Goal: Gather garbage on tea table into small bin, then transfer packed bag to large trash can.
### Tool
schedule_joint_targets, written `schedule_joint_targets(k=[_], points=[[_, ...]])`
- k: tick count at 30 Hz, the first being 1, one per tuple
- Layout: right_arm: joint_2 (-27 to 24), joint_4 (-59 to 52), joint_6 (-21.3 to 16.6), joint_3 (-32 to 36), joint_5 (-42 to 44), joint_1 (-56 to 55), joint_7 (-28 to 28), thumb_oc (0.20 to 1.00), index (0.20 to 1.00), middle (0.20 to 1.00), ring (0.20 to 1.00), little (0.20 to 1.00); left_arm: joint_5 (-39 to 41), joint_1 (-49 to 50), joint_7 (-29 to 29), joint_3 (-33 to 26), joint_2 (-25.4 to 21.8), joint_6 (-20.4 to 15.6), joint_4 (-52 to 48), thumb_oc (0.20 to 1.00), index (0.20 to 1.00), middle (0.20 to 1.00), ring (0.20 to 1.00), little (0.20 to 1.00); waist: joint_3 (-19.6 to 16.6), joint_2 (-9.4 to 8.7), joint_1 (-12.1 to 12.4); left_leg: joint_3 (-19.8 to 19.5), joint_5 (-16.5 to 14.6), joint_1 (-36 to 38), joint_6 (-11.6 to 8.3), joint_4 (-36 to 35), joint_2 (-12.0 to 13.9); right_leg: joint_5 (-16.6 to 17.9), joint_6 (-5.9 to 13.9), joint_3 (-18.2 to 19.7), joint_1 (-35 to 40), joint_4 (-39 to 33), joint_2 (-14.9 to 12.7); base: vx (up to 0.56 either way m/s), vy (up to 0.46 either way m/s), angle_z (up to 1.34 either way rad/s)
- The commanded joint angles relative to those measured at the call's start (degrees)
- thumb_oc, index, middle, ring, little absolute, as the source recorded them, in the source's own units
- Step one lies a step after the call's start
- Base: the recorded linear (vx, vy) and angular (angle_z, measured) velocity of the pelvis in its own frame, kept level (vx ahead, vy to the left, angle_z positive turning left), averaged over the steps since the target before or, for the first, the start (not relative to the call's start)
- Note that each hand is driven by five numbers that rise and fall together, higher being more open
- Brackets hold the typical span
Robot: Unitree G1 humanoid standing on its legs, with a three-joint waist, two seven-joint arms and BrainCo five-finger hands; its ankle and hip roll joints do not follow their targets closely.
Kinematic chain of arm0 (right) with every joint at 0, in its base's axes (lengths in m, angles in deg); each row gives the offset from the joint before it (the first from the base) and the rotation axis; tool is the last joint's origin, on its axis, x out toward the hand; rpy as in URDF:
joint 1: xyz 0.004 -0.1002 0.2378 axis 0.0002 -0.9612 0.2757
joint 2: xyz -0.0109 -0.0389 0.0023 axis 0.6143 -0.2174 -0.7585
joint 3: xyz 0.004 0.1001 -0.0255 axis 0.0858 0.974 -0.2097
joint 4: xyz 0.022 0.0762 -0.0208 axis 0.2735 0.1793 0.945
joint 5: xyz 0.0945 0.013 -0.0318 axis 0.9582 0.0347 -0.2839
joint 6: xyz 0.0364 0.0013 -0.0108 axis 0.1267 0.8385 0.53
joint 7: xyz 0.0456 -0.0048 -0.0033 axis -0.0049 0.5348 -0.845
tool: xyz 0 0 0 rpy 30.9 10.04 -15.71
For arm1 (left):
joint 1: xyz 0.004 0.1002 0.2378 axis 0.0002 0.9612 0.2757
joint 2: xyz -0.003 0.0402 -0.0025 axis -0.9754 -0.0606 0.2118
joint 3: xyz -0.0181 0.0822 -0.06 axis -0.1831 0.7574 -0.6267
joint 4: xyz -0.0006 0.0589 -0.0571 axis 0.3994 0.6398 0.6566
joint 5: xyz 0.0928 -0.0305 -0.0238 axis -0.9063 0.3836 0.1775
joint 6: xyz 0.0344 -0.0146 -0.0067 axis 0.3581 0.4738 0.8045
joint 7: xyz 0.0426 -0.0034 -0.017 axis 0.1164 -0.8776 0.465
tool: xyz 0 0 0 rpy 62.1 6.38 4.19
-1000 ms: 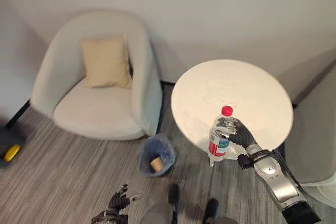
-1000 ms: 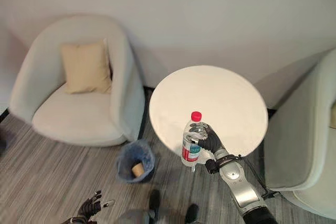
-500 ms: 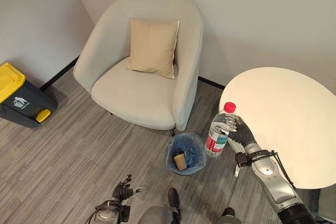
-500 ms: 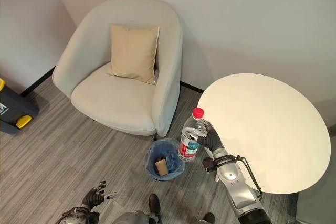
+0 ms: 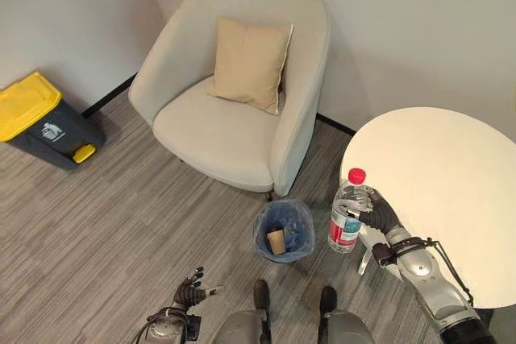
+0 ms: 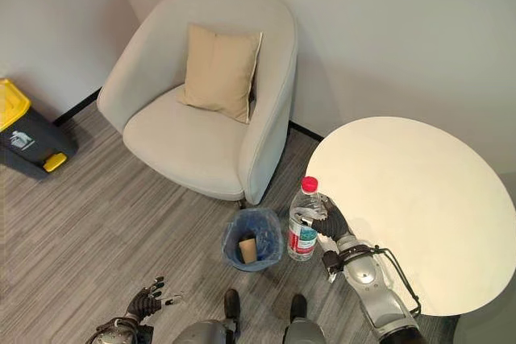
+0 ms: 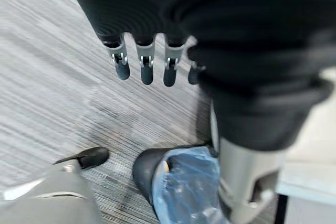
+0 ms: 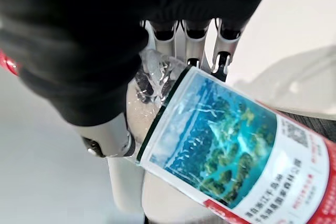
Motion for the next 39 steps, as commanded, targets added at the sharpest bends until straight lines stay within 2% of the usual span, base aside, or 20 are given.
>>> schedule_joint_targets(k=[1, 3, 4, 9, 11, 12, 17, 23, 25, 31, 32, 33, 39], points=[[-1.5, -4.4, -3.3, -4.6, -3.1, 7.5, -0.7, 0.200, 0.200, 0.200, 0.200, 0.200, -2.3, -2.2, 0.3, -1.2, -2.8, -1.5, -0.9, 1.000, 1.000, 1.000, 1.000, 1.000, 0.4, -3.58, 0.8, -1.1, -9.4, -2.5, -0.85, 7.5, -3.3, -1.5, 0.52, 1.7, -3.6, -0.9, -1.2, -0.11, -0.068, 0.25], [-2.1, -3.2, -3.2, -7.1, -3.6, 11.4, -0.3, 0.200, 0.200, 0.200, 0.200, 0.200, -1.7, -3.7, 1.0, -0.5, -3.1, -1.7, -1.2, 1.000, 1.000, 1.000, 1.000, 1.000, 2.2, -3.34, 1.1, -2.1, -8.8, -5.5, -1.27, 8.8, -3.3, -1.6, 0.19, 0.9, -6.1, 0.4, -1.5, -0.21, -0.074, 0.28], [-2.4, -2.1, -3.1, -9.3, -3.9, 15.4, 0.4, 0.200, 0.200, 0.200, 0.200, 0.200, -0.9, -5.7, 1.8, 0.6, -3.5, -1.9, -1.6, 1.000, 1.000, 1.000, 1.000, 1.000, 4.2, -3.23, 1.9, -2.9, -8.1, -9.3, -1.81, 10.4, -3.1, -1.7, -0.16, 0.1, -9.2, 2.1, -2.2, -0.25, -0.087, 0.30], [-2.0, 0.8, -2.8, -12.9, -4.1, 23.6, 2.8, 0.200, 0.200, 0.200, 0.200, 0.200, 0.8, -9.2, 3.3, 2.9, -4.6, -2.5, -2.5, 1.000, 1.000, 1.000, 1.000, 1.000, 6.8, -2.41, 3.2, -4.1, -7.8, -17.4, -2.23, 15.0, -3.1, -3.1, -1.06, -1.4, -16.9, 7.6, -3.4, -0.13, -0.047, 0.42], [-1.1, 2.8, -2.7, -13.7, -4.4, 28.0, 5.2, 0.200, 0.200, 0.200, 0.200, 0.200, 2.2, -11.4, 4.3, 3.9, -5.3, -2.8, -3.1, 1.000, 1.000, 1.000, 1.000, 1.000, 8.5, -1.91, 3.6, -4.6, -7.6, -24.6, -2.36, 19.1, -3.2, -4.2, -1.87, -1.8, -24.1, 12.7, -4.3, -0.15, -0.035, 0.28], [-0.8, 3.7, -2.4, -13.7, -4.6, 29.5, 6.6, 0.200, 0.200, 0.200, 0.200, 0.200, 2.9, -12.3, 5.0, 4.1, -5.5, -2.8, -3.1, 1.000, 1.000, 1.000, 1.000, 1.000, 8.9, -1.71, 3.7, -4.9, -9.2, -26.7, -2.68, 21.2, -2.9, -6.1, -1.77, -1.3, -26.4, 15.5, -4.4, -0.05, -0.014, 0.31], [-0.6, 11.7, -1.0, -14.1, -7.2, 38.2, 13.0, 0.200, 0.200, 0.200, 0.200, 0.200, 5.4, -16.7, 7.4, 5.7, -5.7, -3.4, -4.1, 1.000, 1.000, 1.000, 1.000, 1.000, 10.8, -0.85, 4.1, -5.4, -9.9, -42.1, -2.22, 30.2, -3.3, -8.4, -2.77, 0.4, -42.2, 26.9, -6.2, -0.12, 0.016, 0.36], [-1.8, 20.1, -0.1, -15.2, -7.7, 46.7, 16.5, 0.200, 0.200, 0.200, 0.200, 0.200, 6.2, -20.1, 8.0, 7.4, -6.6, -4.1, -4.7, 1.000, 1.000, 1.000, 1.000, 1.000, 11.0, -0.57, 4.8, -6.2, -10.0, -53.2, -1.91, 35.3, -3.9, -10.1, -3.21, 1.6, -53.5, 34.3, -7.6, -0.04, -0.004, 0.09], [-1.7, 24.1, 0.4, -15.7, -6.9, 50.5, 17.7, 0.200, 0.200, 0.200, 0.200, 0.200, 6.8, -21.1, 8.1, 8.5, -7.2, -4.3, -5.2, 1.000, 1.000, 1.000, 1.000, 1.000, 10.1, -0.43, 5.1, -6.6, -10.2, -58.1, -1.69, 37.3, -4.6, -10.9, -3.46, 2.2, -58.5, 37.2, -8.4, 0.01, -0.014, 0.15], [-2.1, 34.0, 1.3, -16.9, -4.8, 56.9, 19.1, 0.200, 0.200, 0.200, 0.200, 0.200, 8.2, -22.1, 8.0, 11.0, -7.8, -4.8, -6.3, 1.000, 1.000, 1.000, 1.000, 1.000, 7.5, -0.06, 6.3, -7.2, -10.5, -66.4, -1.27, 40.9, -6.6, -12.6, -4.25, 4.0, -67.0, 42.6, -9.9, 0.04, -0.002, 0.25], [-2.1, 35.0, 1.5, -17.2, -4.5, 57.5, 19.3, 0.238, 0.238, 0.238, 0.238, 0.238, 8.3, -22.4, 8.0, 11.4, -7.7, -4.8, -6.4, 1.000, 1.000, 1.000, 1.000, 1.000, 7.3, -0.05, 6.4, -7.2, -10.4, -66.9, -1.25, 41.2, -6.7, -12.7, -4.33, 4.1, -67.5, 42.9, -10.1, 0.06, 0.012, 0.13], [-2.3, 36.3, 1.6, -17.6, -4.5, 58.1, 19.4, 1.000, 1.000, 1.000, 1.000, 1.000, 8.2, -22.5, 8.0, 11.8, -7.7, -4.9, -6.4, 1.000, 1.000, 1.000, 1.000, 1.000, 7.0, 0.00, 6.6, -7.3, -10.5, -67.5, -1.19, 41.4, -6.8, -12.9, -4.35, 4.3, -68.2, 43.3, -10.3, 0.04, 0.014, 0.10], [-3.3, 35.6, 1.9, -18.5, -6.5, 57.5, 20.1, 1.000, 1.000, 1.000, 1.000, 1.000, 7.6, -23.2, 7.9, 12.4, -6.9, -4.8, -6.5, 1.000, 1.000, 1.000, 1.000, 1.000, 5.5, -0.29, 6.6, -7.3, -10.2, -68.4, -1.05, 40.5, -7.4, -13.0, -4.16, 4.4, -69.2, 43.1, -10.8, 0.02, 0.009, 0.03]])
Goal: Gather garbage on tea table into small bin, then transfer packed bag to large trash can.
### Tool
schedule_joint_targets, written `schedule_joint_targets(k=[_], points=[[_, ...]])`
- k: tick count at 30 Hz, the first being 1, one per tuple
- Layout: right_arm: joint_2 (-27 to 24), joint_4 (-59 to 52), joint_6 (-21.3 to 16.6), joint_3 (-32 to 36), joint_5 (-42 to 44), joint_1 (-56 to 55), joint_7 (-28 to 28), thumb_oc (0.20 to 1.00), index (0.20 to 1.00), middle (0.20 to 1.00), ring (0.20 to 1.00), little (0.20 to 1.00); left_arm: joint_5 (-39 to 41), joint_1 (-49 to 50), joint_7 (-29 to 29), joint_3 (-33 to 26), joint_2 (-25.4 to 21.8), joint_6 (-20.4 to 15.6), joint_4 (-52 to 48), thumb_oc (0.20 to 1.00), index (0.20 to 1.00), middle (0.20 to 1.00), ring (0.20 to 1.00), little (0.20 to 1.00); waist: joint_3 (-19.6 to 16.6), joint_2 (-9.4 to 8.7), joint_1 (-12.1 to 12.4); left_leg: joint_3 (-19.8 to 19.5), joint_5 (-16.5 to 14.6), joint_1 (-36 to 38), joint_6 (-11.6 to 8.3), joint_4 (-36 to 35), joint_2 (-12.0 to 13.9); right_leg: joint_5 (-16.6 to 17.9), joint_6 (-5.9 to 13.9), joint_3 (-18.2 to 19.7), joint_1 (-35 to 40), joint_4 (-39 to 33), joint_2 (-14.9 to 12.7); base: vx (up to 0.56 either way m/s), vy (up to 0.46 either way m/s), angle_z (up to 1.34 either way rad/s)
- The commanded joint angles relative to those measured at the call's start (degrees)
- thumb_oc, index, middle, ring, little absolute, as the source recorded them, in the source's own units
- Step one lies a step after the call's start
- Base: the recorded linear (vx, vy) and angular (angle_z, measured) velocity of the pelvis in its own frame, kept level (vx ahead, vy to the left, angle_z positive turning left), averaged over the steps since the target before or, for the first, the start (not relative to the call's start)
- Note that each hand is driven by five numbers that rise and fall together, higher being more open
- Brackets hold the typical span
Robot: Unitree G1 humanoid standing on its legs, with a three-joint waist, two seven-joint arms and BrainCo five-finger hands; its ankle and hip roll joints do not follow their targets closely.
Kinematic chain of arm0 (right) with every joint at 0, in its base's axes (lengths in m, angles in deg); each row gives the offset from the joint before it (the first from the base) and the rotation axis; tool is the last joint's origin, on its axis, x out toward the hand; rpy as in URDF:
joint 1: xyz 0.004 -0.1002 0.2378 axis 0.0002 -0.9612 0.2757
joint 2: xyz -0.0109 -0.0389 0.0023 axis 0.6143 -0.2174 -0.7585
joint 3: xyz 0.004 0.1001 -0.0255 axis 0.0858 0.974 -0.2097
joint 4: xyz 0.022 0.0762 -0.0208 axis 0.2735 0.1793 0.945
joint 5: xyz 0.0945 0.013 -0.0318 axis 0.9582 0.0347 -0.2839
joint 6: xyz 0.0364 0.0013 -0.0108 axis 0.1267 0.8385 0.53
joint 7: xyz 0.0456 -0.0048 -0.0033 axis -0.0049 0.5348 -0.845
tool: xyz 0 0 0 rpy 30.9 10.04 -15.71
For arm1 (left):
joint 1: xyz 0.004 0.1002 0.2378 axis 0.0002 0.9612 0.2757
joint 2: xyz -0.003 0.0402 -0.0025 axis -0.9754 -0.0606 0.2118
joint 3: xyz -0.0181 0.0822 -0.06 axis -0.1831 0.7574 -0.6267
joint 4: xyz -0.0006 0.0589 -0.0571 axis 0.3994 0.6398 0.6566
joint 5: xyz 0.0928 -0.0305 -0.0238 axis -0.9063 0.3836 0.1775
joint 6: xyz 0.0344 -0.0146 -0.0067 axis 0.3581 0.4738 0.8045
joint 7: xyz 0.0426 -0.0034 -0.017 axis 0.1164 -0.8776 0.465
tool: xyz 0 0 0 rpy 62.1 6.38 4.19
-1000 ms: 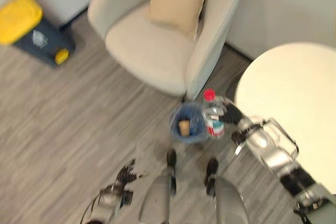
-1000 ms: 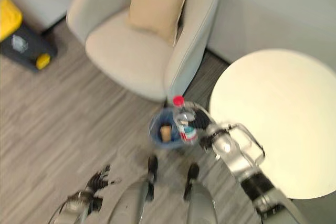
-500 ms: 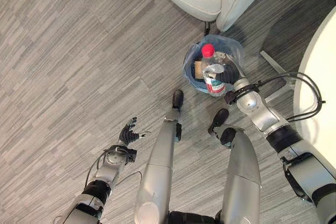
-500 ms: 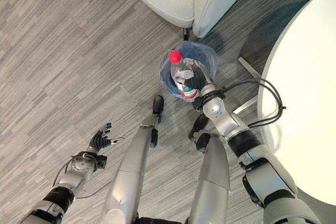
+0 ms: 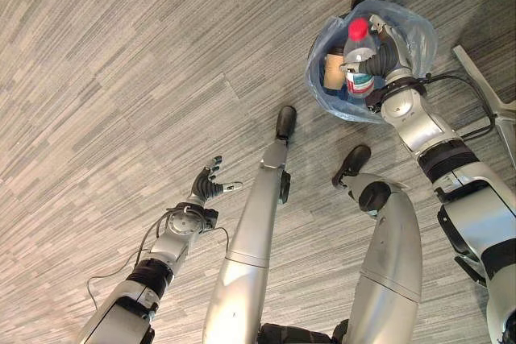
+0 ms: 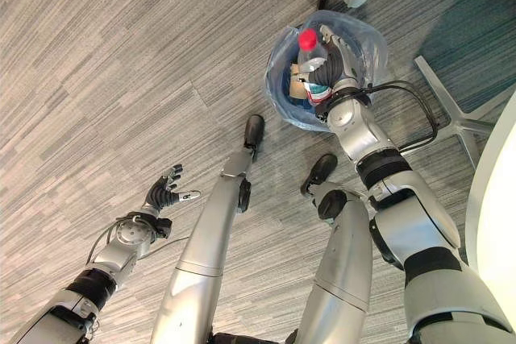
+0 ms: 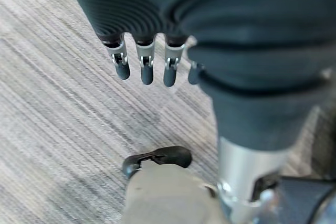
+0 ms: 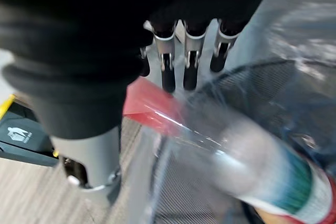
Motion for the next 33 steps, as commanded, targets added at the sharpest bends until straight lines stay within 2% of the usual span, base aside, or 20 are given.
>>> schedule_joint_targets(k=[1, 8, 13, 22, 23, 24, 25, 33], points=[[-1.7, -5.3, -2.0, -2.1, -3.5, -8.3, 2.0, 1.000, 1.000, 1.000, 1.000, 1.000, -0.4, 4.9, 0.7, 1.0, 1.9, -1.2, 3.2, 1.000, 1.000, 1.000, 1.000, 1.000, -12.3, 0.28, -0.4, 1.1, -9.1, -2.4, 0.91, 3.7, -1.6, 2.5, 6.31, 6.3, -3.1, -9.9, 1.5, 0.02, 0.013, 0.05], [-4.2, -10.8, -1.2, -6.7, -18.7, -15.1, 0.2, 1.000, 1.000, 1.000, 1.000, 1.000, -2.7, 5.8, 1.0, -0.9, 2.7, -1.1, 3.7, 1.000, 1.000, 1.000, 1.000, 1.000, -13.4, -0.38, -1.7, 1.1, -9.1, -0.2, 0.99, 0.6, -1.0, 3.1, 7.26, 6.2, -0.9, -13.0, 2.4, 0.01, -0.003, 0.00], [-3.0, -5.4, 0.2, -12.7, -25.1, -14.9, -1.3, 1.000, 1.000, 1.000, 1.000, 1.000, -3.2, 5.8, 1.3, -0.7, 2.2, -1.5, 3.8, 1.000, 1.000, 1.000, 1.000, 1.000, -13.5, -0.31, -1.7, 1.1, -9.1, 0.6, 0.83, -0.2, -0.8, 3.4, 7.75, 6.2, -0.1, -14.0, 2.4, 0.01, -0.008, -0.06], [2.8, 9.0, 4.1, -21.1, -32.8, -13.1, -2.6, 1.000, 1.000, 1.000, 1.000, 1.000, -2.1, 4.9, 2.5, 0.8, 1.4, -2.0, 4.6, 1.000, 1.000, 1.000, 1.000, 1.000, -11.6, 0.91, -1.0, 1.1, -8.8, -1.1, 0.64, 0.7, -1.1, 3.3, 7.90, 6.3, -1.9, -12.6, 2.4, 0.00, -0.010, 0.01], [4.0, 11.2, 4.5, -21.8, -33.0, -13.0, -3.2, 0.937, 0.937, 0.937, 0.937, 0.937, -2.0, 4.8, 2.6, 1.1, 1.3, -2.0, 4.5, 1.000, 1.000, 1.000, 1.000, 1.000, -11.1, 1.21, -0.8, 1.1, -8.7, -1.4, 0.65, 1.0, -1.3, 3.3, 7.91, 6.2, -2.2, -12.2, 2.4, 0.01, -0.023, 0.03], [4.5, 11.7, 4.5, -21.8, -32.6, -12.9, -3.3, 0.335, 0.335, 0.335, 0.335, 0.335, -2.0, 4.8, 2.6, 1.2, 1.3, -2.1, 4.4, 1.000, 1.000, 1.000, 1.000, 1.000, -10.9, 1.29, -0.9, 1.1, -8.6, -1.5, 0.65, 1.1, -1.3, 3.3, 7.88, 6.3, -2.3, -12.0, 2.4, 0.00, 0.000, 0.00], [4.9, 12.3, 4.2, -21.4, -31.1, -12.8, -3.0, 0.200, 0.200, 0.200, 0.200, 0.200, -1.7, 4.5, 2.7, 1.3, 1.3, -2.2, 4.3, 1.000, 1.000, 1.000, 1.000, 1.000, -10.4, 1.45, -0.8, 1.1, -8.5, -1.6, 0.63, 1.2, -1.4, 3.3, 7.82, 6.4, -2.5, -11.8, 2.5, 0.00, 0.000, 0.00], [4.0, 9.7, 3.6, -18.9, -26.8, -12.5, -2.2, 0.200, 0.200, 0.200, 0.200, 0.200, -1.3, 4.4, 2.7, 1.2, 1.3, -2.1, 3.3, 1.000, 1.000, 1.000, 1.000, 1.000, -9.7, 1.50, -1.0, 1.5, -8.4, -1.6, 0.61, 1.5, -1.3, 3.5, 7.57, 6.5, -2.7, -11.3, 3.2, 0.00, 0.000, 0.00]])
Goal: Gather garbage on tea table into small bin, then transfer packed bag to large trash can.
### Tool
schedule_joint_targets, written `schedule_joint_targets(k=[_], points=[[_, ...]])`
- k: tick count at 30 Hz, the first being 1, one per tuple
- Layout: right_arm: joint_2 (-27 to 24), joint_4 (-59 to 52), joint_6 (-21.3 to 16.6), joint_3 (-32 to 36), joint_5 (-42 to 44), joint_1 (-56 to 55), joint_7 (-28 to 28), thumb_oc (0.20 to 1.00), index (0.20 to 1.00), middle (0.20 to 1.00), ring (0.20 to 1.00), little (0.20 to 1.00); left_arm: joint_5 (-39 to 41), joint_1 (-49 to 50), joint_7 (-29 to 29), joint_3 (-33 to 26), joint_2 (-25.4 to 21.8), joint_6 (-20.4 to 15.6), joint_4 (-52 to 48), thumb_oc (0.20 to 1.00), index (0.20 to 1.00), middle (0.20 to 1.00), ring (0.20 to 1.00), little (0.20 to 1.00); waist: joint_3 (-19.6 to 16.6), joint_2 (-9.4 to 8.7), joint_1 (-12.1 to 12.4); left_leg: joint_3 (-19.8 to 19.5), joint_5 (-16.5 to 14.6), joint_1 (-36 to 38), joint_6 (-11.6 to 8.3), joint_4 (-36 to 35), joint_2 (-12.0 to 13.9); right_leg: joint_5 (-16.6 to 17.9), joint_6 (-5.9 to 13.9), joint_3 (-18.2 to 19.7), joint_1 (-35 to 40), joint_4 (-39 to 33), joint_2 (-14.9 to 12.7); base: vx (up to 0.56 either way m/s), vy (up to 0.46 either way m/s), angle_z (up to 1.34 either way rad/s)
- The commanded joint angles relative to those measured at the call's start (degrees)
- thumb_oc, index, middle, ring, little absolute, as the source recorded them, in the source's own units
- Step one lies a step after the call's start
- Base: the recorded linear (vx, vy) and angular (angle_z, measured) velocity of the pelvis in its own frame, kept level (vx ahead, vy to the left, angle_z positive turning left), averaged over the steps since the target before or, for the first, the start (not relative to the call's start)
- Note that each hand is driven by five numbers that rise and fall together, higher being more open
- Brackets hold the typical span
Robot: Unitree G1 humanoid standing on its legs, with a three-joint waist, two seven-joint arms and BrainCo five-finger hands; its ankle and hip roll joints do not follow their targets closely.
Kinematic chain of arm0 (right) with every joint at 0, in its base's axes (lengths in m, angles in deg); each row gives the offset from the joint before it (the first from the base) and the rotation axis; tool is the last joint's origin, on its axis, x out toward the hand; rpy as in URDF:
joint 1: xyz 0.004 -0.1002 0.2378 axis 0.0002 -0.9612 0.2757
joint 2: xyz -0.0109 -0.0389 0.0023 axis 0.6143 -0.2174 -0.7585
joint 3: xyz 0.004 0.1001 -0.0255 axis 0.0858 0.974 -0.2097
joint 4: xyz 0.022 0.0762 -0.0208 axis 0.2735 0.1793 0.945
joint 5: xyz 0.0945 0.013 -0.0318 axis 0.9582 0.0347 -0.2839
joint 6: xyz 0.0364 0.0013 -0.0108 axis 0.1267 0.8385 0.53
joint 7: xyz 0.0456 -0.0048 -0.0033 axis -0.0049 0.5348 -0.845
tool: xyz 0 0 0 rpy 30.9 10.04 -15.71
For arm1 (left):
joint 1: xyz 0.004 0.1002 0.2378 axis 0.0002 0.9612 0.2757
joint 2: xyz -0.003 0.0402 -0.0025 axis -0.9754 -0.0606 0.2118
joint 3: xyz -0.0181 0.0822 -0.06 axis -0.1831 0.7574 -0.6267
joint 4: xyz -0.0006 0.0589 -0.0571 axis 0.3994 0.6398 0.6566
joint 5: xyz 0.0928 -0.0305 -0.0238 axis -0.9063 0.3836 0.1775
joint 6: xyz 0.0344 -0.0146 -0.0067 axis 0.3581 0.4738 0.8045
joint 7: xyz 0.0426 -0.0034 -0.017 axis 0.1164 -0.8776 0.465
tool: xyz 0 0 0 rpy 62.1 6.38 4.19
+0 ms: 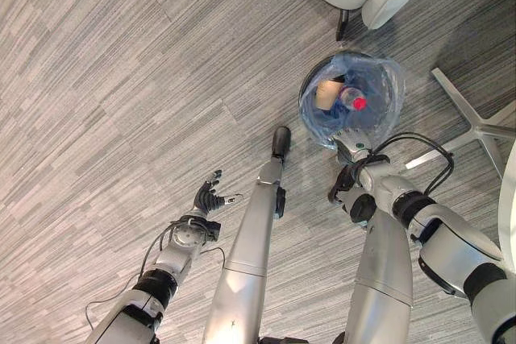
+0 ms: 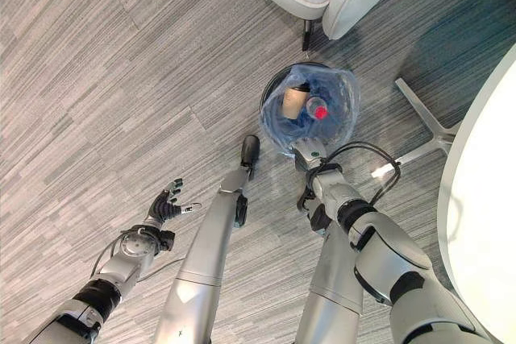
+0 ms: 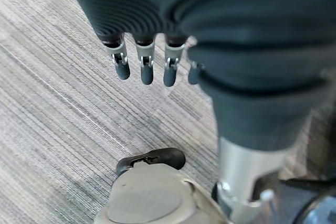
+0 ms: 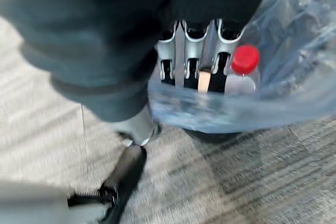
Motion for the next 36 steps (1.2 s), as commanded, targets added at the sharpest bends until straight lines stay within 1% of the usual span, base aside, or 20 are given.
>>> schedule_joint_targets(k=[1, 4, 7, 11, 13, 15, 16, 17, 19, 20, 21, 23, 24, 26, 27, 28, 30, 34, 35, 36], points=[[-3.7, -4.2, -0.6, 0.0, 3.6, -0.5, 1.3, 0.200, 0.200, 0.200, 0.200, 0.200, -0.5, 2.0, 0.6, 0.3, -1.2, -1.1, -1.0, 1.000, 1.000, 1.000, 1.000, 1.000, -1.2, 1.69, 0.0, 1.7, -7.8, 1.1, 0.95, 2.8, -1.4, 3.8, 5.37, 6.4, -0.1, -9.8, 2.5, 0.00, 0.000, 0.00], [-5.5, -7.3, -1.0, 2.9, 6.8, -0.2, 2.4, 0.200, 0.200, 0.200, 0.200, 0.200, -0.2, 2.2, 0.7, -0.3, -1.3, -1.0, -1.9, 1.000, 1.000, 1.000, 1.000, 1.000, -1.2, 1.63, -0.1, 1.8, -7.7, 1.8, 1.04, 2.1, -1.2, 4.3, 5.49, 6.5, 0.4, -10.4, 2.8, 0.00, 0.000, 0.00], [-6.2, -9.9, -1.4, 4.9, 8.7, -0.6, 2.7, 0.200, 0.200, 0.200, 0.200, 0.200, -0.4, 2.4, 0.6, -0.8, -1.3, -0.8, -2.0, 1.000, 1.000, 1.000, 1.000, 1.000, -1.2, 1.60, -0.3, 1.9, -7.5, 2.4, 1.07, 1.3, -0.9, 4.6, 5.64, 6.6, 0.9, -11.1, 2.9, 0.00, 0.000, 0.00], [-5.7, -12.1, -2.1, 7.6, 11.9, -2.0, 2.7, 0.200, 0.200, 0.200, 0.200, 0.200, -0.5, 2.5, 0.4, -1.5, -1.0, -0.5, -1.4, 1.000, 1.000, 1.000, 1.000, 1.000, -1.5, 1.45, -0.5, 2.1, -7.1, 4.2, 1.02, -0.4, -0.6, 5.3, 5.93, 6.4, 2.7, -12.7, 3.0, -0.02, -0.003, 0.00], [-4.0, -15.6, -3.5, 10.9, 16.5, -4.3, 2.2, 0.200, 0.200, 0.200, 0.200, 0.200, -0.9, 2.1, 0.0, -2.0, -0.5, 0.0, -0.6, 1.000, 1.000, 1.000, 1.000, 1.000, -2.0, 1.05, -0.8, 1.8, -6.4, 7.5, 0.67, -3.8, -0.1, 6.1, 6.32, 6.1, 5.8, -15.9, 3.4, -0.05, -0.013, -0.01], [-3.1, -18.2, -4.3, 13.3, 19.1, -6.5, 1.6, 0.200, 0.200, 0.200, 0.200, 0.200, -1.1, 2.0, -0.2, -2.5, -0.2, 0.2, -0.2, 1.000, 1.000, 1.000, 1.000, 1.000, -2.2, 0.82, -1.0, 1.7, -5.9, 10.5, 0.55, -6.3, 0.0, 6.7, 6.64, 5.6, 8.6, -18.1, 3.7, -0.04, -0.010, -0.09], [-3.2, -18.4, -4.2, 13.4, 19.1, -6.7, 1.5, 0.200, 0.200, 0.200, 0.200, 0.200, -1.1, 2.0, -0.2, -2.4, -0.3, 0.2, -0.2, 1.000, 1.000, 1.000, 1.000, 1.000, -2.1, 0.87, -1.0, 1.6, -5.7, 10.9, 0.54, -6.6, 0.0, 6.8, 6.64, 5.5, 9.0, -18.4, 3.7, -0.04, -0.015, -0.10], [-2.3, -21.8, -5.2, 16.0, 22.1, -9.4, 0.7, 0.200, 0.200, 0.200, 0.200, 0.200, -1.4, 2.2, -0.4, -3.2, -0.1, 0.5, 0.0, 1.000, 1.000, 1.000, 1.000, 1.000, -2.3, 0.47, -1.5, 1.4, -5.5, 14.5, 0.51, -9.0, -0.1, 7.8, 6.98, 5.0, 12.4, -20.9, 3.9, -0.04, -0.013, -0.08], [-1.7, -25.8, -6.0, 18.4, 24.5, -12.9, -0.3, 0.200, 0.200, 0.200, 0.200, 0.200, -1.7, 3.1, -0.8, -4.0, 0.1, 1.0, -0.1, 1.000, 1.000, 1.000, 1.000, 1.000, -2.4, 0.01, -1.9, 1.3, -5.2, 19.0, 0.38, -11.9, 0.1, 8.9, 7.46, 4.2, 16.7, -23.8, 4.1, -0.02, -0.006, -0.01], [-0.8, -28.5, -6.8, 20.2, 26.6, -15.9, -1.2, 0.200, 0.200, 0.200, 0.200, 0.200, -1.8, 3.6, -1.1, -4.8, 0.3, 1.2, 0.1, 1.000, 1.000, 1.000, 1.000, 1.000, -2.6, -0.41, -2.4, 1.4, -5.0, 22.9, 0.32, -14.2, 0.2, 9.6, 7.81, 3.7, 20.5, -26.2, 4.4, 0.00, 0.000, 0.00], [-0.9, -28.6, -6.7, 20.3, 26.6, -16.0, -1.3, 0.200, 0.200, 0.200, 0.200, 0.200, -1.8, 3.7, -1.2, -4.7, 0.2, 1.2, 0.1, 1.000, 1.000, 1.000, 1.000, 1.000, -2.4, -0.37, -2.4, 1.3, -4.9, 23.3, 0.32, -14.3, 0.2, 9.7, 7.82, 3.7, 20.9, -26.4, 4.4, -0.01, 0.009, -0.03], [0.2, -30.8, -7.6, 22.0, 29.7, -18.8, -2.4, 0.200, 0.200, 0.200, 0.200, 0.200, -1.8, 4.2, -1.4, -5.2, 0.6, 1.4, 0.6, 1.000, 1.000, 1.000, 1.000, 1.000, -2.4, -0.81, -2.8, 1.4, -4.8, 27.7, 0.26, -16.6, 0.2, 10.4, 8.16, 3.2, 25.1, -29.0, 4.6, 0.01, 0.024, -0.11], [1.3, -33.4, -8.3, 24.1, 32.6, -21.7, -3.4, 0.200, 0.200, 0.200, 0.200, 0.200, -2.0, 5.3, -1.7, -6.0, 0.6, 1.7, 0.6, 1.000, 1.000, 1.000, 1.000, 1.000, -2.3, -1.26, -3.2, 1.6, -4.6, 33.0, 0.15, -19.2, 0.4, 11.3, 8.52, 2.6, 30.0, -31.5, 4.9, 0.05, 0.045, -0.11], [2.6, -35.4, -9.0, 25.4, 35.5, -24.6, -4.6, 0.200, 0.200, 0.200, 0.200, 0.200, -1.9, 6.8, -2.0, -6.6, 0.8, 1.9, 0.2, 1.000, 1.000, 1.000, 1.000, 1.000, -2.5, -1.70, -3.6, 1.9, -4.5, 37.9, 0.15, -21.1, 0.6, 12.0, 8.75, 2.2, 34.9, -34.1, 5.3, 0.02, 0.044, -0.02], [3.4, -36.9, -9.5, 26.6, 37.6, -26.1, -5.2, 0.200, 0.200, 0.200, 0.200, 0.200, -1.8, 7.8, -2.2, -7.1, 1.0, 1.9, 0.1, 1.000, 1.000, 1.000, 1.000, 1.000, -2.6, -1.97, -3.7, 2.3, -2.9, 40.0, 0.40, -22.5, 0.7, 13.9, 8.53, 1.2, 37.3, -36.2, 5.3, 0.02, 0.034, -0.11], [4.2, -39.6, -9.9, 27.6, 39.6, -28.6, -6.6, 0.200, 0.200, 0.200, 0.200, 0.200, -1.9, 9.5, -2.6, -8.0, 1.1, 2.1, 0.0, 1.000, 1.000, 1.000, 1.000, 1.000, -3.2, -2.49, -4.1, 2.3, -3.0, 44.9, 0.52, -24.5, 1.0, 14.5, 8.83, 0.9, 42.4, -39.0, 5.6, 0.07, 0.033, -0.17], [4.6, -42.5, -10.6, 28.3, 41.1, -30.8, -8.2, 0.200, 0.200, 0.200, 0.200, 0.200, -2.3, 11.7, -2.9, -9.0, 1.1, 2.2, -0.2, 1.000, 1.000, 1.000, 1.000, 1.000, -4.6, -3.18, -4.5, 2.8, -3.2, 49.5, 0.51, -26.5, 1.3, 14.9, 9.28, 0.4, 47.4, -41.7, 6.0, 0.14, 0.015, -0.14], [2.7, -49.4, -11.0, 29.8, 40.5, -33.1, -10.7, 0.200, 0.200, 0.200, 0.200, 0.200, -3.2, 15.5, -3.9, -10.8, 0.5, 2.1, -2.3, 1.000, 1.000, 1.000, 1.000, 1.000, -8.1, -4.30, -5.2, 3.8, -3.3, 56.7, 0.33, -29.9, 2.1, 15.7, 10.09, 0.1, 55.4, -46.7, 6.8, 0.11, 0.022, -0.20], [2.2, -52.0, -11.0, 30.6, 41.1, -35.5, -12.5, 0.200, 0.200, 0.200, 0.200, 0.200, -4.4, 18.1, -5.0, -11.8, 0.0, 2.4, -3.1, 1.000, 1.000, 1.000, 1.000, 1.000, -10.9, -4.71, -5.4, 4.4, -3.7, 60.9, 0.50, -31.9, 2.0, 15.7, 10.40, 0.1, 59.7, -49.4, 7.5, 0.17, 0.038, -0.10], [2.0, -53.2, -10.8, 30.9, 41.0, -36.5, -13.1, 0.200, 0.200, 0.200, 0.200, 0.200, -5.1, 19.3, -5.4, -12.1, -0.1, 2.6, -4.1, 1.000, 1.000, 1.000, 1.000, 1.000, -11.7, -4.94, -5.4, 4.6, -3.9, 62.3, 0.50, -32.5, 1.9, 15.8, 10.53, 0.1, 61.3, -50.5, 7.9, 0.18, 0.058, -0.19]])
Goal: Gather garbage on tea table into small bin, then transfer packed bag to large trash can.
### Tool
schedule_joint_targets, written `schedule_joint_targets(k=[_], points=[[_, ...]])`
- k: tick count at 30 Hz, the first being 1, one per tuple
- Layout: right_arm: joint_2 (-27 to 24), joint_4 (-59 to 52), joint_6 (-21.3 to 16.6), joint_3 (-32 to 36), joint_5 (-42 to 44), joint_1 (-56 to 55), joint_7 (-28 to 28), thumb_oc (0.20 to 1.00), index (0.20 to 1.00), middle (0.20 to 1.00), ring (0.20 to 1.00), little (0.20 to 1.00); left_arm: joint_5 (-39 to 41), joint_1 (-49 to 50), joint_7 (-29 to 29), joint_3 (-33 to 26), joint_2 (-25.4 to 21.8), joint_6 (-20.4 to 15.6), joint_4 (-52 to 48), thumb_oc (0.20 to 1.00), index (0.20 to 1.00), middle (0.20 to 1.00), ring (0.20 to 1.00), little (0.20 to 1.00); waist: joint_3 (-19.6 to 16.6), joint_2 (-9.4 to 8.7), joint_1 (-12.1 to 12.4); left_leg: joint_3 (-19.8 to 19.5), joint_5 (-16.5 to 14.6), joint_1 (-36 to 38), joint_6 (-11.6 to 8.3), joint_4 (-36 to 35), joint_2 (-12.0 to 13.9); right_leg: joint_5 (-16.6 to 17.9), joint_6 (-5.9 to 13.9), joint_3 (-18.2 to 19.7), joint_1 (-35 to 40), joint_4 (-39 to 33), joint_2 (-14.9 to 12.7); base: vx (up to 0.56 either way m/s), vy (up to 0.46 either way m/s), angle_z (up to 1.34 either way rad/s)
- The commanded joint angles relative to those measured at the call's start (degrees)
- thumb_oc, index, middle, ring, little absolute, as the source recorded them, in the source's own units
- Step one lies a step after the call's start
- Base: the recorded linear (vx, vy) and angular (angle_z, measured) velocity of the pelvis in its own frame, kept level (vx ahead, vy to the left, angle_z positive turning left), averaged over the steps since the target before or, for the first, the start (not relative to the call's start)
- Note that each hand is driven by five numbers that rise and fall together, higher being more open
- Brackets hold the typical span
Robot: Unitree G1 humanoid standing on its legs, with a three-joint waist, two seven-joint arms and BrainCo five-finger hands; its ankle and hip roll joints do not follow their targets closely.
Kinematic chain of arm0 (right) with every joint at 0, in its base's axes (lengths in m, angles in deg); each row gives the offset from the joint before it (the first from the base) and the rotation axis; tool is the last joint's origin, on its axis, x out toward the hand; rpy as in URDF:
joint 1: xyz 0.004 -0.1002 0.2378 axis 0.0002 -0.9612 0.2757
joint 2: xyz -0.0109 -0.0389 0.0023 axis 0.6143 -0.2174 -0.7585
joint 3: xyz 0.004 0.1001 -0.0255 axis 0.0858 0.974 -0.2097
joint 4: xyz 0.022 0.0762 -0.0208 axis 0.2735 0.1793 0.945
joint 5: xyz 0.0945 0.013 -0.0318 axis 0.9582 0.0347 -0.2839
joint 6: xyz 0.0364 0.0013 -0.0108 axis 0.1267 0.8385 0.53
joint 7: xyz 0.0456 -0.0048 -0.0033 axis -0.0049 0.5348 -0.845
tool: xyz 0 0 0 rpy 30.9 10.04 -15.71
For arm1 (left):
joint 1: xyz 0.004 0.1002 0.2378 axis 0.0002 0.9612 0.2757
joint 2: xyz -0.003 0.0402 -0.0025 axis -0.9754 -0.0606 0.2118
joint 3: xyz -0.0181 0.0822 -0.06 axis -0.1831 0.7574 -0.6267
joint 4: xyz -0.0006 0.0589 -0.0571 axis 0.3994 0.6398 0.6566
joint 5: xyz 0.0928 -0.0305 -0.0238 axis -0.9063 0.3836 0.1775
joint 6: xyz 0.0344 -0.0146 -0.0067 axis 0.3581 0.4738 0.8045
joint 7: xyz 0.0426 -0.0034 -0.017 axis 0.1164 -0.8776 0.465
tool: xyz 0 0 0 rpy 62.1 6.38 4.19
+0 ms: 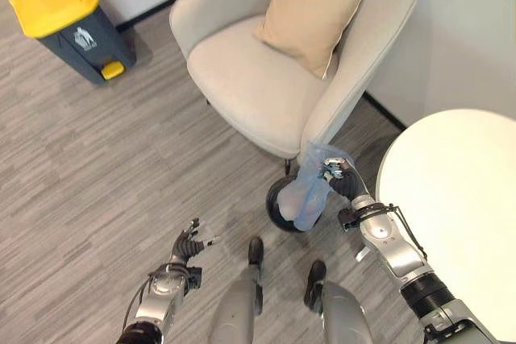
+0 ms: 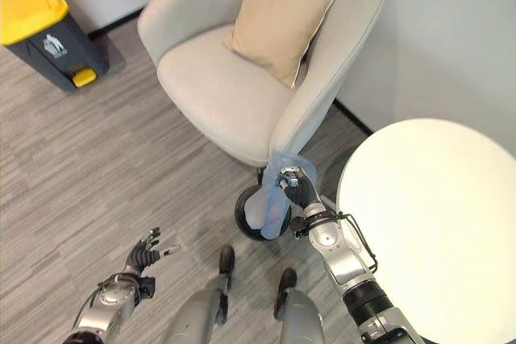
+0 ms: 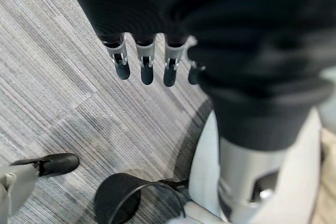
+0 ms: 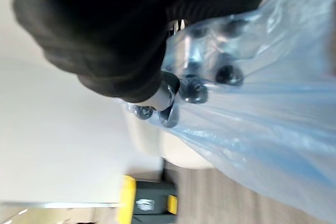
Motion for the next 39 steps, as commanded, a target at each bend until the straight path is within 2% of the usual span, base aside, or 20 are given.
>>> schedule_joint_targets(k=[1, 5, 8, 9, 12, 14, 17, 19, 20, 21, 23, 25, 27, 29, 33, 39], points=[[0.8, -4.7, -4.4, 1.1, 2.1, 1.4, -2.8, 0.200, 0.200, 0.200, 0.200, 0.200, -3.7, -0.4, -1.4, -1.8, -2.3, -1.4, -2.7, 1.000, 1.000, 1.000, 1.000, 1.000, -1.4, -1.34, -0.2, 2.9, -8.5, 5.0, -0.36, 1.1, -1.6, 5.2, 4.11, 3.0, 2.1, -9.5, -0.3, 0.09, 0.046, -0.21], [1.8, -7.0, -4.3, 1.5, 3.4, -0.9, -4.8, 0.200, 0.200, 0.200, 0.200, 0.200, -5.9, 2.3, -2.6, -2.3, -2.3, -1.1, -4.2, 1.000, 1.000, 1.000, 1.000, 1.000, -3.4, -1.32, 0.0, 4.2, -9.2, 9.4, 0.16, -1.0, -1.7, 5.7, 4.68, 4.3, 5.1, -11.0, 0.1, 0.07, 0.053, -0.11], [2.1, -7.9, -4.4, 1.5, 3.6, -1.5, -5.6, 0.200, 0.200, 0.200, 0.200, 0.200, -6.7, 3.1, -3.3, -2.1, -2.3, -1.1, -5.1, 1.000, 1.000, 1.000, 1.000, 1.000, -3.7, -1.18, 0.2, 4.9, -8.9, 11.0, 0.25, -2.0, -1.3, 5.8, 4.94, 5.5, 5.8, -10.4, 0.5, -0.08, 0.000, -0.44], [2.4, -8.5, -4.8, 1.9, 3.5, -1.6, -5.5, 0.200, 0.200, 0.200, 0.200, 0.200, -6.8, 2.1, -3.3, -1.9, -2.8, -1.2, -5.7, 1.000, 1.000, 1.000, 1.000, 1.000, -2.9, -1.04, -0.2, 4.3, -8.0, 9.8, 0.36, -1.3, -0.8, 4.5, 4.82, 8.8, 4.7, -7.0, 1.9, -0.22, -0.043, -0.08], [2.5, -9.4, -5.7, 3.5, 2.2, -1.4, -4.0, 0.200, 0.200, 0.200, 0.200, 0.200, -7.2, 0.2, -2.9, -1.5, -3.9, -1.4, -7.2, 1.000, 1.000, 1.000, 1.000, 1.000, -2.7, -0.43, 0.3, 2.7, -5.4, 4.2, 0.19, 1.5, 0.5, -0.7, 3.44, 13.8, 4.6, 4.3, 5.7, -0.42, -0.161, 0.68], [2.4, -9.5, -5.6, 3.9, 1.7, -1.3, -3.3, 0.200, 0.200, 0.200, 0.200, 0.200, -7.0, 0.7, -2.8, -1.2, -4.0, -1.7, -9.1, 1.000, 1.000, 1.000, 1.000, 1.000, -3.2, -1.19, 1.6, 1.6, -4.0, 1.6, -0.73, 2.2, 0.2, -3.5, 1.78, 14.9, 7.9, 0.9, 6.8, -0.19, -0.219, 0.63], [2.1, -9.5, -5.8, 3.9, 2.3, -0.6, -2.6, 0.200, 0.200, 0.200, 0.200, 0.200, -6.6, 0.7, -2.8, -1.2, -3.7, -1.8, -9.9, 1.000, 1.000, 1.000, 1.000, 1.000, -3.7, -1.75, 2.5, 0.6, -0.8, -2.4, -3.12, 3.2, 0.4, -4.0, -0.18, 15.8, 11.8, -9.1, 9.2, -0.16, -0.237, 0.51], [1.5, -9.7, -6.1, 4.1, 2.8, -0.2, -2.1, 0.200, 0.200, 0.200, 0.200, 0.200, -6.1, 0.5, -3.1, -0.9, -3.4, -1.8, -11.1, 1.000, 1.000, 1.000, 1.000, 1.000, -3.0, -1.00, 2.8, -0.6, 1.2, -4.8, -4.71, 3.3, 0.7, -3.6, -1.17, 16.0, 12.1, -12.5, 10.8, -0.21, -0.176, 0.45], [1.4, -9.7, -6.2, 4.1, 2.8, -0.2, -2.1, 0.200, 0.200, 0.200, 0.200, 0.200, -6.1, 0.5, -3.1, -0.9, -3.4, -1.7, -11.1, 1.000, 1.000, 1.000, 1.000, 1.000, -3.0, -0.93, 2.7, -0.7, 1.2, -4.9, -4.73, 3.3, 0.7, -3.5, -1.19, 15.9, 12.1, -12.6, 10.9, -0.27, -0.134, 0.68], [0.3, -9.8, -6.1, 4.2, 3.0, 0.6, -1.7, 0.200, 0.200, 0.200, 0.200, 0.200, -6.3, -0.3, -3.3, 0.0, -3.4, -1.8, -12.7, 1.000, 1.000, 1.000, 1.000, 1.000, -1.6, -0.01, 2.4, -1.2, 2.6, -7.0, -5.86, 3.7, 0.8, -2.9, -1.62, 14.7, 11.3, -12.9, 11.6, -0.32, -0.095, 0.70], [-0.9, -9.7, -6.1, 3.9, 3.2, 1.4, -1.5, 0.200, 0.200, 0.200, 0.200, 0.200, -6.8, -1.3, -3.8, 0.8, -3.6, -2.0, -14.5, 1.000, 1.000, 1.000, 1.000, 1.000, -0.9, -0.44, 1.1, 2.2, -0.6, -6.7, -4.26, 6.8, 1.1, -2.0, -1.48, 12.4, 9.5, -12.2, 10.3, -0.36, -0.071, 0.54], [-1.6, -9.9, -6.0, 3.4, 3.5, 2.1, -1.8, 0.200, 0.200, 0.200, 0.200, 0.200, -7.5, -1.8, -4.5, 1.3, -4.1, -2.6, -16.6, 1.000, 1.000, 1.000, 1.000, 1.000, -1.2, -1.80, 0.1, 4.0, -5.6, -5.7, -2.90, 12.1, 1.1, -0.7, -1.21, 10.7, 8.5, -12.7, 8.6, -0.20, -0.042, 0.85], [-2.6, -10.2, -6.0, 3.0, 3.6, 2.8, -2.9, 0.200, 0.200, 0.200, 0.200, 0.200, -7.8, -2.8, -4.9, 1.8, -4.6, -3.2, -18.6, 1.000, 1.000, 1.000, 1.000, 1.000, -1.6, -3.10, -0.8, 4.4, -10.1, -3.5, -2.70, 15.8, 1.5, 0.2, -0.99, 9.2, 7.9, -13.2, 7.3, -0.12, -0.059, 0.64], [-3.0, -10.2, -5.8, 2.6, 3.8, 3.1, -3.5, 0.200, 0.200, 0.200, 0.200, 0.200, -7.7, -3.6, -5.1, 2.6, -4.7, -3.4, -19.5, 1.000, 1.000, 1.000, 1.000, 1.000, -2.5, -3.28, -1.5, 5.0, -12.0, 0.7, -2.68, 14.5, 2.8, 0.3, -0.86, 7.4, 7.9, -13.9, 6.8, -0.01, -0.016, 0.48], [-3.6, -10.6, -5.7, 2.4, 5.6, 2.4, -4.9, 0.200, 0.200, 0.200, 0.200, 0.200, -10.4, -5.0, -5.4, 4.5, -5.7, -4.0, -23.2, 1.000, 1.000, 1.000, 1.000, 1.000, -4.7, -3.36, -2.2, 5.8, -11.1, 5.4, -3.47, 8.0, 3.8, 0.9, -0.35, 4.3, 9.0, -15.4, 6.7, 0.09, 0.032, 0.70], [-2.7, -11.5, -5.7, 0.7, 7.7, 3.2, -6.3, 0.200, 0.200, 0.200, 0.200, 0.200, -13.0, -7.2, -6.9, 7.4, -6.9, -4.6, -27.4, 1.000, 1.000, 1.000, 1.000, 1.000, -6.1, -4.21, -1.9, 5.9, -10.1, 9.3, -3.32, 1.7, 3.1, 1.8, 0.54, 4.3, 10.1, -15.9, 6.3, 0.04, 0.071, 0.08]])
